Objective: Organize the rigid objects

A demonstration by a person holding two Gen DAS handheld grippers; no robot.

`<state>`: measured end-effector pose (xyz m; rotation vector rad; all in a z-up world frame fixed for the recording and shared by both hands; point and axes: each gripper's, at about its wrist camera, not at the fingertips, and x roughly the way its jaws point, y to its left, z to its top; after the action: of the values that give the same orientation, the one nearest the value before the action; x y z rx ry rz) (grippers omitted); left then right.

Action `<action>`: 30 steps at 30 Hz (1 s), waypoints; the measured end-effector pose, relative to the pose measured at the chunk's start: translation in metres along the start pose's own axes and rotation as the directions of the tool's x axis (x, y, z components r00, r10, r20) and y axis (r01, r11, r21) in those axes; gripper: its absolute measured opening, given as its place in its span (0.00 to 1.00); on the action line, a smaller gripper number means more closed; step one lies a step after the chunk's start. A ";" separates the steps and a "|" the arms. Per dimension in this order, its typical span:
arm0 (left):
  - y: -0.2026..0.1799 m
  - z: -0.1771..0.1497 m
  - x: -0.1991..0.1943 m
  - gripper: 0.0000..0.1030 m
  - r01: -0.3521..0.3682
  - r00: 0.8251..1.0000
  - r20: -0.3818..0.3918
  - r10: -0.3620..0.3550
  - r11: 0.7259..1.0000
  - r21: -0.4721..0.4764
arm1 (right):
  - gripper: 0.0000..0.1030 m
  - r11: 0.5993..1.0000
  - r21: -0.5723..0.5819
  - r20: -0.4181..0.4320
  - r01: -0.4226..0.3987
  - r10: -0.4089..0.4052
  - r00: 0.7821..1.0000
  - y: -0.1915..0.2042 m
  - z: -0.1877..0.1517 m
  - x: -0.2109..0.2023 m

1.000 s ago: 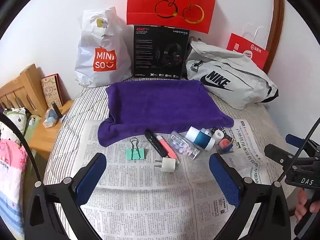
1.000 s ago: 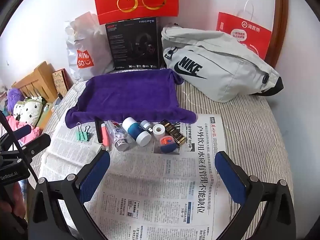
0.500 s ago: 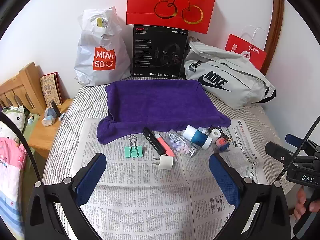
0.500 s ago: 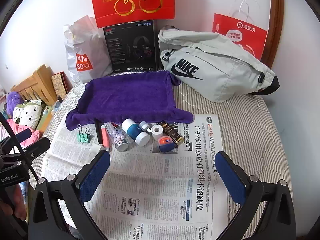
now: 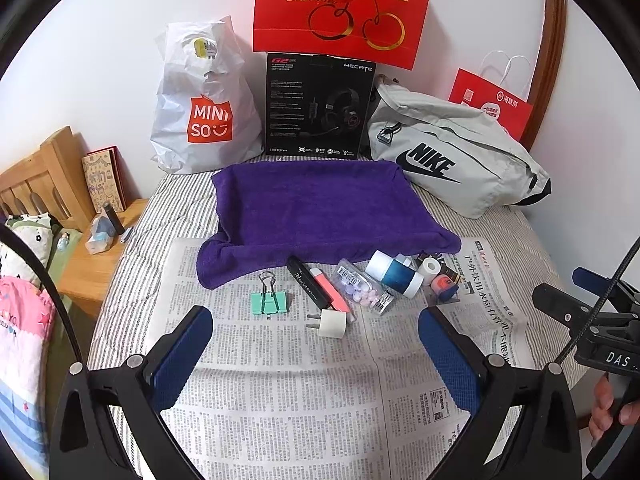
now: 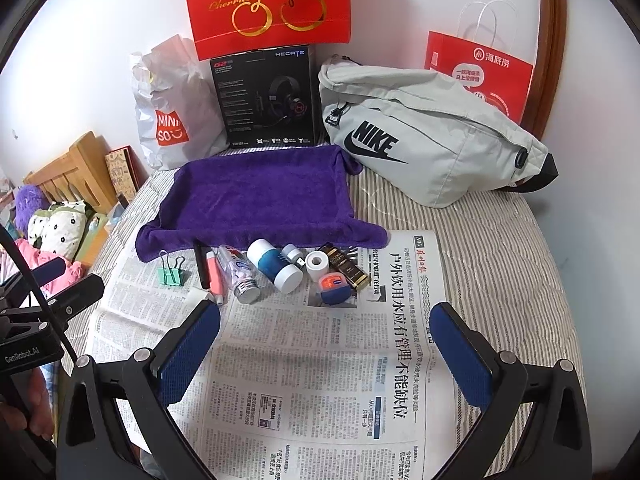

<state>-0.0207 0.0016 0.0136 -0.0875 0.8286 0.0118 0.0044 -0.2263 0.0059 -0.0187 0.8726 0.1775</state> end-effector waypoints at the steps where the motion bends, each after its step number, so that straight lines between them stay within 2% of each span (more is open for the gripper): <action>1: 0.000 0.000 0.000 1.00 -0.001 1.000 -0.001 0.001 1.000 0.001 | 1.00 1.000 -0.002 0.001 0.002 -0.002 1.000 0.001 0.000 0.000; 30: 0.003 0.001 -0.001 1.00 -0.021 1.000 -0.018 0.021 1.000 0.009 | 1.00 1.000 -0.014 -0.006 0.006 -0.006 1.000 0.005 -0.004 -0.001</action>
<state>-0.0211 0.0047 0.0148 -0.0703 0.8477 0.0272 -0.0001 -0.2222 0.0046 -0.0347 0.8777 0.1781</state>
